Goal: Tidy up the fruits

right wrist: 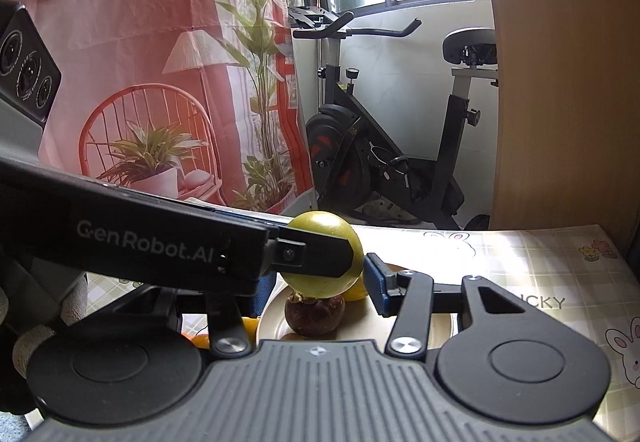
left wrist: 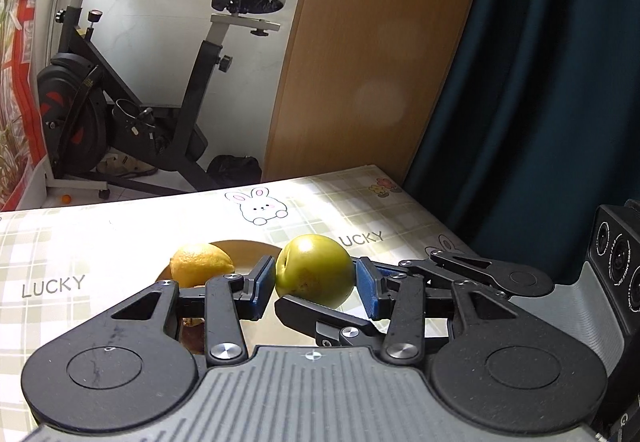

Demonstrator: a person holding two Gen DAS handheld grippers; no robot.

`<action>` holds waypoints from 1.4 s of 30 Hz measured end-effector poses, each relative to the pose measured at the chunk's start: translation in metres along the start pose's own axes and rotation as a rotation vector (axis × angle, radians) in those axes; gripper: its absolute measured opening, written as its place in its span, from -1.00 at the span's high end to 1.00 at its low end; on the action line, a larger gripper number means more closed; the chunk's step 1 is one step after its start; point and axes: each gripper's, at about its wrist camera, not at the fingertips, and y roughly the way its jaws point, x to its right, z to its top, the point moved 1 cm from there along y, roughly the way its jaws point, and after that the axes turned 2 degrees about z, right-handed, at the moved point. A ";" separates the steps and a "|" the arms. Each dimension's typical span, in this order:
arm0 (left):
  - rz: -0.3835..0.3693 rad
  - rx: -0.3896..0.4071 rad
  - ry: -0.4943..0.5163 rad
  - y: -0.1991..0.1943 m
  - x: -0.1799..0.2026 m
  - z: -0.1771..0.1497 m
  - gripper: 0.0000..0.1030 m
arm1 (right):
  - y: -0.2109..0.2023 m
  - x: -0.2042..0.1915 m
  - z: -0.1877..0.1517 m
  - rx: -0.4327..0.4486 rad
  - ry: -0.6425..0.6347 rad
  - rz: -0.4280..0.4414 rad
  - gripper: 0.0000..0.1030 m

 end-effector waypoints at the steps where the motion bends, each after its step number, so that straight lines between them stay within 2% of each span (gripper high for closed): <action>1: 0.001 -0.010 -0.002 0.007 -0.001 0.001 0.09 | 0.004 0.004 -0.001 -0.005 0.005 0.002 0.02; 12: 0.018 -0.170 -0.008 0.104 -0.029 0.006 0.08 | 0.071 0.059 -0.019 -0.131 0.086 -0.009 0.02; 20: 0.029 -0.216 -0.038 0.136 -0.048 0.004 0.09 | 0.111 0.084 -0.028 -0.205 0.112 -0.017 0.02; 24: 0.007 -0.219 -0.056 0.137 -0.054 0.006 0.09 | 0.122 0.088 -0.029 -0.214 0.121 -0.029 0.02; 31: 0.006 -0.188 -0.079 0.122 -0.057 0.005 0.09 | 0.127 0.088 -0.030 -0.227 0.124 -0.102 0.01; 36: 0.009 -0.132 -0.112 0.089 -0.060 0.009 0.09 | 0.109 0.078 -0.021 -0.211 0.100 -0.142 0.01; 42: 0.062 -0.057 -0.201 0.026 -0.074 -0.006 0.09 | 0.070 0.055 -0.015 -0.159 0.109 -0.147 0.01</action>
